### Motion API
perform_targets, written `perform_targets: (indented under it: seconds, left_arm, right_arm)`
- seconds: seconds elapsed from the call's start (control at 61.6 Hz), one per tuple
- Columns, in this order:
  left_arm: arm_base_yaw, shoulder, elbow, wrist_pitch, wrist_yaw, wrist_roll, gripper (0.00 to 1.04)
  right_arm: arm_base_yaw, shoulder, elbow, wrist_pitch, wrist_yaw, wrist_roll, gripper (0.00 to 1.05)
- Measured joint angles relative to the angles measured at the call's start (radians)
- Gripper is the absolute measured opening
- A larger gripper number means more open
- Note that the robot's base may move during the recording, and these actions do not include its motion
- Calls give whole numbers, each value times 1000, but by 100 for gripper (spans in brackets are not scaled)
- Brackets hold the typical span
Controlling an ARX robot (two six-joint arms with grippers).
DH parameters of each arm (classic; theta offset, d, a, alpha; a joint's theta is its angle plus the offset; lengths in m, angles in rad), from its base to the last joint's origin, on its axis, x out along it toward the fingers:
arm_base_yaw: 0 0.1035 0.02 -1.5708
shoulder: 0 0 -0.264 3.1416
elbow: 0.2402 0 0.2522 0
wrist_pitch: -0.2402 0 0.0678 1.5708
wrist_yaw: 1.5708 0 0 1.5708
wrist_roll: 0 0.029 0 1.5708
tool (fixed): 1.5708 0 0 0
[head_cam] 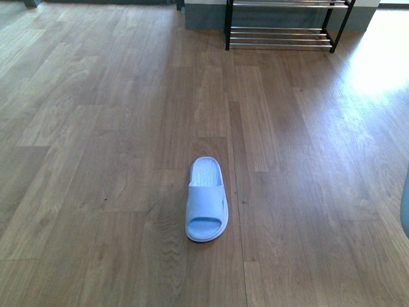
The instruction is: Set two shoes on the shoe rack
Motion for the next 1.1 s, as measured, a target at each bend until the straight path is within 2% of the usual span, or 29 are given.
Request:
perform_targets:
  seconds: [0.162, 1.103]
  left_arm:
    - [0, 0, 0, 0, 0, 0, 95]
    - [0, 0, 0, 0, 2, 0, 95]
  right_arm:
    - [-20, -81, -44, -19, -22, -29, 4]
    - [-25, -85, -46, -19, -21, -42, 4]
